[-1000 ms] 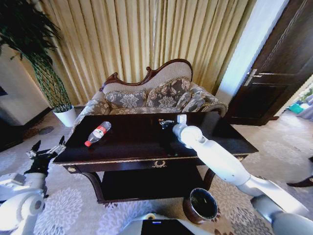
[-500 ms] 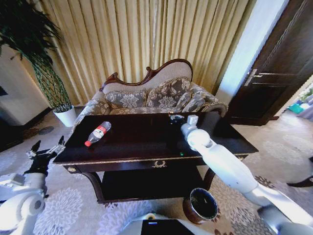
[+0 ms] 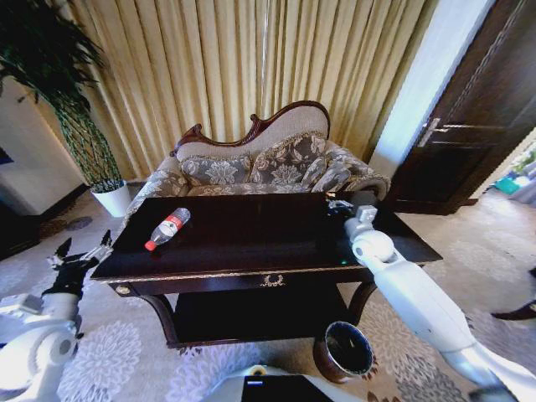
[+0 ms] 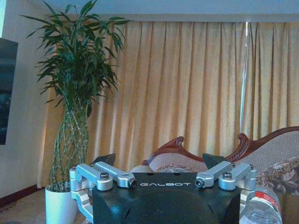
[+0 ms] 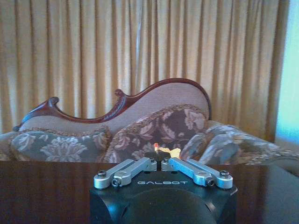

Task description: Move to the front of the table and place the trash on the table into the trash bin.

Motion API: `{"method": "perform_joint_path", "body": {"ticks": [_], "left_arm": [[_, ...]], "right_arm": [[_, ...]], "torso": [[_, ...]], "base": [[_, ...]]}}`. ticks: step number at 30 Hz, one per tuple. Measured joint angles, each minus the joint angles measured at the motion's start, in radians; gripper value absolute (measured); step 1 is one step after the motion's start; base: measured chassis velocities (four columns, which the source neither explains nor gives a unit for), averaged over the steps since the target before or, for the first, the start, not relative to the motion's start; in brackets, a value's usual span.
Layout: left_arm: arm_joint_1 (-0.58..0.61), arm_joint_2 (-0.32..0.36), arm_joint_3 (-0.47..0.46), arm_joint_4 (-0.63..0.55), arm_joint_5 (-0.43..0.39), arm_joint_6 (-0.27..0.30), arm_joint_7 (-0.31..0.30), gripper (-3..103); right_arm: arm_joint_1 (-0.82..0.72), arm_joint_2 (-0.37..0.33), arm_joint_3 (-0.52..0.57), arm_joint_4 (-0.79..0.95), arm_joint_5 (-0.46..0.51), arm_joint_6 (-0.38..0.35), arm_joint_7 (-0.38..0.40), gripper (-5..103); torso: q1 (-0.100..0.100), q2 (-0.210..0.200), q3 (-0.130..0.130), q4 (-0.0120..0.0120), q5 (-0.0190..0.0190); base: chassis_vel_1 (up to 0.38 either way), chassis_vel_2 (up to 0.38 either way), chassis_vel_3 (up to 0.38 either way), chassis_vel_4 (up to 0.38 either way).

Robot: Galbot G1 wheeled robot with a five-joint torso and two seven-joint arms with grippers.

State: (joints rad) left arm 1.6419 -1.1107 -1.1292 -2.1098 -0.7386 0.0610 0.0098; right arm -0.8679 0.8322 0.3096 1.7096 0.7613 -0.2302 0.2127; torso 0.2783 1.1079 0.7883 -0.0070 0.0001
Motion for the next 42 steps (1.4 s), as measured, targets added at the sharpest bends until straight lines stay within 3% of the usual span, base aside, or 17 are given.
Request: {"method": "perform_joint_path", "body": {"ticks": [8,16,31,42], "left_arm": [[0.01,0.013,-0.008,0.014,-0.008,0.0,0.0,100],[0.03,0.037,-0.02,0.031,-0.02,-0.016,0.01,100],[0.021,0.047,-0.009,0.028,-0.021,-0.015,0.012,100],[-0.007,0.066,-0.011,-0.014,-0.016,0.089,-0.032,100]], "right_arm": [[-0.095,-0.034,0.109,0.02,0.008,0.018,-0.04,0],[-0.189,-0.02,0.195,0.067,0.003,0.019,0.004,0],[-0.219,-0.015,0.21,0.115,0.009,-0.004,0.029,0],[-0.213,-0.013,0.188,0.121,0.006,-0.005,0.029,0]], "torso": [[0.0,0.0,0.0,-0.0002,-0.0002],[0.0,0.0,0.0,-0.0002,-0.0002],[0.0,0.0,0.0,-0.0001,-0.0002],[0.0,0.0,0.0,-0.0004,0.0]], "base": [[0.0,0.0,0.0,0.0],[0.0,0.0,0.0,0.0],[0.0,0.0,0.0,0.0],[0.008,-0.006,-0.01,0.007]]}}
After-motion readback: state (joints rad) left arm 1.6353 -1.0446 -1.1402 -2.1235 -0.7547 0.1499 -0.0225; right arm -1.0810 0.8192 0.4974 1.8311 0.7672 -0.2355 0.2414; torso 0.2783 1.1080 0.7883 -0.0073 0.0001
